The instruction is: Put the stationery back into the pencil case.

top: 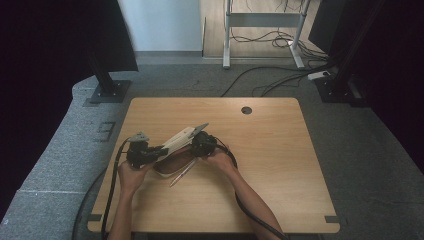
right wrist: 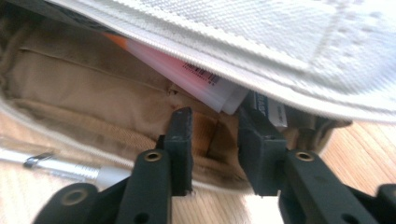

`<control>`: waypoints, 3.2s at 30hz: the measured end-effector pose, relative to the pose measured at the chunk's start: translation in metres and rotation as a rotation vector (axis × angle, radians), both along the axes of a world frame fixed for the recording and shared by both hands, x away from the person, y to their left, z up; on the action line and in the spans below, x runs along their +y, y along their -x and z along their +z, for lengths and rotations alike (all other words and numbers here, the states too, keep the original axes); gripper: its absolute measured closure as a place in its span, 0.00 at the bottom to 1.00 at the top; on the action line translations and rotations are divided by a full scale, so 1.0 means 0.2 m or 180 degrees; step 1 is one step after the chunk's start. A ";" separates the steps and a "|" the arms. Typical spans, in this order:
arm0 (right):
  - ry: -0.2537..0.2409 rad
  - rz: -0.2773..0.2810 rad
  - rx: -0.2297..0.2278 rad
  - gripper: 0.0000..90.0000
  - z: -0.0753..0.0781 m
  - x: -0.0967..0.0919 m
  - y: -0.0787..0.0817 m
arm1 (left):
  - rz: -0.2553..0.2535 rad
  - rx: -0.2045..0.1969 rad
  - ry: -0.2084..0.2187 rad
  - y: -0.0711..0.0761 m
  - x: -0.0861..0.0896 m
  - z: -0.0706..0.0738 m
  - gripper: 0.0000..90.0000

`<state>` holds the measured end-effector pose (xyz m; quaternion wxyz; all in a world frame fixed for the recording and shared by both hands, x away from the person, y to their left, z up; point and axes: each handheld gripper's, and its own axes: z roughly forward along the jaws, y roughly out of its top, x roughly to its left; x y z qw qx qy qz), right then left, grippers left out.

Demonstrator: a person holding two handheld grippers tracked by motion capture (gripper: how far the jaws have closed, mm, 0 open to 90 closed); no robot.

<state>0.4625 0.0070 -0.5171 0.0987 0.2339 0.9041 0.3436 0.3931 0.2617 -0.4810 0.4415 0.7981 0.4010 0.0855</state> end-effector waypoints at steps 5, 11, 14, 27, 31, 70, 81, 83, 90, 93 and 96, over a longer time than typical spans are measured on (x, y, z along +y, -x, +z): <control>-0.0042 0.0021 0.0017 0.57 0.01 -0.05 0.02 | 0.0020 -0.0005 0.0002 0.00 0.01 0.00 0.84; -0.0005 0.0042 0.0024 0.44 0.01 -0.08 0.07 | 0.0010 -0.0005 -0.0007 0.00 0.01 0.00 0.84; -0.0032 0.0031 0.0055 0.41 0.00 -0.08 0.08 | 0.0008 -0.0005 -0.0009 0.00 0.01 0.00 0.84; -0.0099 0.0169 0.0117 0.46 -0.05 -0.03 0.12 | 0.0001 0.0005 -0.0017 0.00 0.01 0.00 0.84; -0.0108 0.0314 0.0166 0.48 -0.04 -0.02 0.14 | 0.0024 -0.0003 -0.0006 0.00 0.01 0.00 0.84; 0.0151 0.0981 0.0341 0.64 -0.06 0.03 0.19 | 0.0035 0.0024 0.0003 -0.01 0.03 -0.01 0.84; 0.0200 0.1143 0.0277 0.71 -0.06 -0.03 0.31 | 0.0025 0.0032 0.0002 -0.01 0.03 -0.01 0.84; 0.0198 0.1157 0.0252 0.72 -0.06 -0.03 0.34 | 0.0027 0.0033 0.0008 -0.01 0.03 -0.01 0.84; 0.0212 0.1198 0.0190 0.80 -0.06 -0.05 0.42 | 0.0014 0.0040 0.0001 -0.01 0.02 -0.01 0.84; 0.0204 0.1194 0.0198 0.86 -0.06 -0.05 0.44 | 0.0008 0.0044 -0.0002 -0.01 0.02 -0.01 0.84; 0.0226 0.1173 0.0213 0.87 -0.06 -0.05 0.46 | 0.0009 0.0050 0.0001 -0.01 0.02 -0.01 0.84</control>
